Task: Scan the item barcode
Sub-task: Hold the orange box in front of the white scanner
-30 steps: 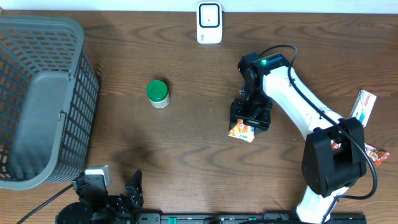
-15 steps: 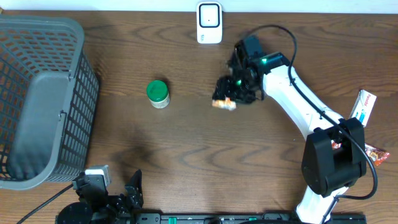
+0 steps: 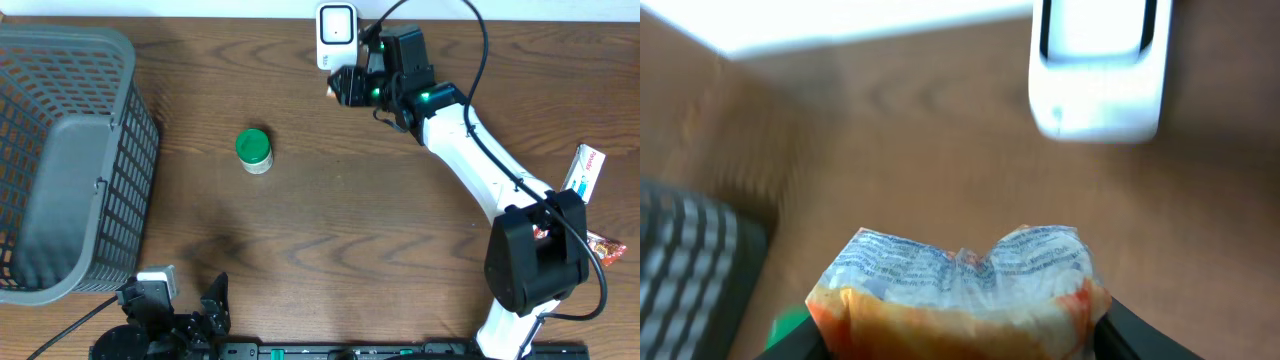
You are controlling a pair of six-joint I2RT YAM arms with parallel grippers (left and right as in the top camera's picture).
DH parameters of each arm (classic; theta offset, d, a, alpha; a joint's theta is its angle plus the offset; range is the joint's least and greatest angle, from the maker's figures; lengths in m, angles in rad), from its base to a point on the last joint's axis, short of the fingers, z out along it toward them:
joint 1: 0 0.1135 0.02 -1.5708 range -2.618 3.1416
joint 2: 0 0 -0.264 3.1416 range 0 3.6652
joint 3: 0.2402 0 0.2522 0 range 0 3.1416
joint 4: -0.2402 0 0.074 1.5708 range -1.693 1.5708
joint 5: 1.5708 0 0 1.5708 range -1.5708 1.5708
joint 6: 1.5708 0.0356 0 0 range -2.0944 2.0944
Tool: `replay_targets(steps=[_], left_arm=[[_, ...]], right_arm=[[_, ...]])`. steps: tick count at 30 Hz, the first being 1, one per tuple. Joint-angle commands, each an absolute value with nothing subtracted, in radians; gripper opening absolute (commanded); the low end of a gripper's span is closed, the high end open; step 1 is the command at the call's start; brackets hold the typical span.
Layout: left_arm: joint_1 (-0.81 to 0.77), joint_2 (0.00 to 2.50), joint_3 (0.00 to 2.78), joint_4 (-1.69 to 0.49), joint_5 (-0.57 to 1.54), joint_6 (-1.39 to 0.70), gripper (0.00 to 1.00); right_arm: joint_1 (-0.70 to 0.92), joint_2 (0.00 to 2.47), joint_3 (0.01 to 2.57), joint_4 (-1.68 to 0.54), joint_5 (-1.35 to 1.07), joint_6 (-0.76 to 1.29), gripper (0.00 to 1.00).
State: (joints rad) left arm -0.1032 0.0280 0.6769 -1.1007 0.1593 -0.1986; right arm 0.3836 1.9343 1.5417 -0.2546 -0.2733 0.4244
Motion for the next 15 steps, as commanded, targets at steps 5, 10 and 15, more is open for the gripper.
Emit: replay_targets(steps=[5, 10, 15], left_arm=[[-0.108, 0.025, 0.678, -1.102, 0.169, -0.197, 0.94], [-0.108, 0.025, 0.678, -1.102, 0.169, -0.197, 0.94], [-0.108, 0.025, 0.678, -1.102, 0.169, -0.197, 0.94]], right_arm=[[0.385, 2.052, 1.558, -0.012, -0.023, 0.433, 0.46], [0.385, 2.197, 1.640, 0.191, 0.012, 0.405, 0.44], [0.385, 2.394, 1.898, 0.193, 0.042, 0.376, 0.44]])
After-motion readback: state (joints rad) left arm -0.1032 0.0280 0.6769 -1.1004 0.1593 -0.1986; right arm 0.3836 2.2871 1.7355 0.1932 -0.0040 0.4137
